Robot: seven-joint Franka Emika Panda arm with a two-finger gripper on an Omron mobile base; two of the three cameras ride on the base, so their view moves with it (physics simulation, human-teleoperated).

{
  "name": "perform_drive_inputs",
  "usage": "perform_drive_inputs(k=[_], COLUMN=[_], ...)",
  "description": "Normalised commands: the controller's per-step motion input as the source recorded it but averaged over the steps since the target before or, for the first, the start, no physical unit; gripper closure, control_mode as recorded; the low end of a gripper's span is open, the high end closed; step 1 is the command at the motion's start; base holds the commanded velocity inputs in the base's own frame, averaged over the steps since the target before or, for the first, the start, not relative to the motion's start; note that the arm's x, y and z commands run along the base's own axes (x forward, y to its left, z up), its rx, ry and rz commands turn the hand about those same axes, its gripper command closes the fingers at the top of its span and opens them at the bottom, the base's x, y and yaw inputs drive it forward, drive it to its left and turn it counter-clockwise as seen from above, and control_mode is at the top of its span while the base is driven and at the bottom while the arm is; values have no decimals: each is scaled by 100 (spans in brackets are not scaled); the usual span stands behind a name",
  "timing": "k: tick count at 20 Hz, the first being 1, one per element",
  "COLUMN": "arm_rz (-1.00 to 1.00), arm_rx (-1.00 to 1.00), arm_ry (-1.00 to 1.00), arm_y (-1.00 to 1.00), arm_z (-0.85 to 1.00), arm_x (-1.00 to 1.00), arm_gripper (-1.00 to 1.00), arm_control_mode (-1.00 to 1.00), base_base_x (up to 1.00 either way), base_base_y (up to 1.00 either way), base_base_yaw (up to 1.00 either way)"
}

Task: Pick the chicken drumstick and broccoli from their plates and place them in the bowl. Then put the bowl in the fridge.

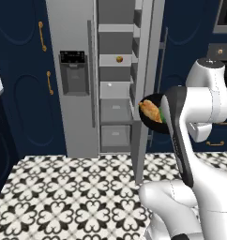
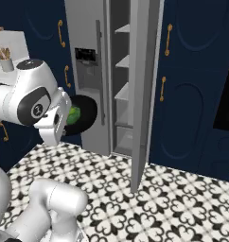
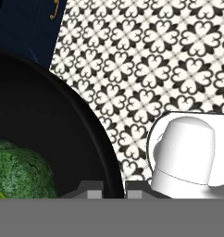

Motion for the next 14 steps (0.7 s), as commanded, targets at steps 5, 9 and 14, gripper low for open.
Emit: perform_drive_inputs(k=[5, 9, 14], arm_rz=[0, 0, 0], arm_rx=[0, 0, 0], arm_ry=[0, 0, 0], arm_y=[0, 0, 0], arm_z=[0, 0, 0], arm_x=[0, 0, 0], arm_gripper=[100, 100, 100], arm_control_mode=[100, 100, 100], base_base_x=[84, 65, 51], base_base_y=[100, 94, 16], base_base_yaw=[-42, -27, -25])
